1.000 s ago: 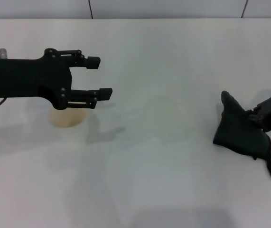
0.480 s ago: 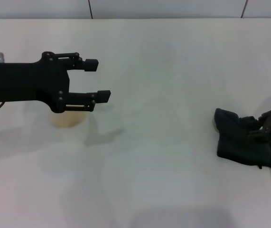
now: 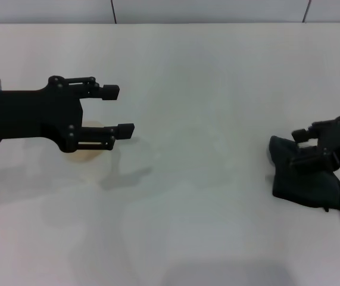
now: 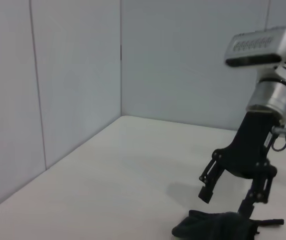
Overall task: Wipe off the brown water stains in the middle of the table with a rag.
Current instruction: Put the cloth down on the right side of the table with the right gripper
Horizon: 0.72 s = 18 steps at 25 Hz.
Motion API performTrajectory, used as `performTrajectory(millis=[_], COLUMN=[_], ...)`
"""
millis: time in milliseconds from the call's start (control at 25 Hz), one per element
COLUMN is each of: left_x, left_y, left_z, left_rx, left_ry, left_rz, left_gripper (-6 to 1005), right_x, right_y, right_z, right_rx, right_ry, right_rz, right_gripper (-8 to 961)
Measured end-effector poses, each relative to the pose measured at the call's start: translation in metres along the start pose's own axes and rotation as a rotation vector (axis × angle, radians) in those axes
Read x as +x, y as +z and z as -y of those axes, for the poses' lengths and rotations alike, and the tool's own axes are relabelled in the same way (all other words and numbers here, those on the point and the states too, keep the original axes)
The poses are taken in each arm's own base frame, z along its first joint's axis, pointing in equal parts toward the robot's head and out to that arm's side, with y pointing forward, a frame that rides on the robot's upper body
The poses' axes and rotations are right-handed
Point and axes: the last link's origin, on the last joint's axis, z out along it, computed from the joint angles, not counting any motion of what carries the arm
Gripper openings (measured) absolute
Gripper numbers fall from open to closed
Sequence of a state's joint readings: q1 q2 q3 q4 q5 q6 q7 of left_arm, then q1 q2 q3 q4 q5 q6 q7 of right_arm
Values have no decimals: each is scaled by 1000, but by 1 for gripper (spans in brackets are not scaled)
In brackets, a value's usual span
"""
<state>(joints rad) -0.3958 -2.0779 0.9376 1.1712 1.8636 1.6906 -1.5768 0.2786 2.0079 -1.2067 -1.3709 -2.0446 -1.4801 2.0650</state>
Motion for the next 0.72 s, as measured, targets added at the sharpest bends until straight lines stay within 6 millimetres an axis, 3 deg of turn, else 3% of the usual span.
performTrajectory(millis=[160,360,720], left_x=[-6,-14,-28], left_y=[-3,-4,-7], left_z=[-4,-11,-19], left_rx=[-13,-62,-113], left_ry=[-8,-12,-29], left_rz=[15,81,168], left_gripper=[774,773,773], right_x=[0,0,-3], right_y=[1,6,12], right_z=[-3,-7,-9], right_rx=[-51,-77,-94], right_ry=[-22,-75,-128], right_rz=[68,64,60], right_gripper=[775,827,827])
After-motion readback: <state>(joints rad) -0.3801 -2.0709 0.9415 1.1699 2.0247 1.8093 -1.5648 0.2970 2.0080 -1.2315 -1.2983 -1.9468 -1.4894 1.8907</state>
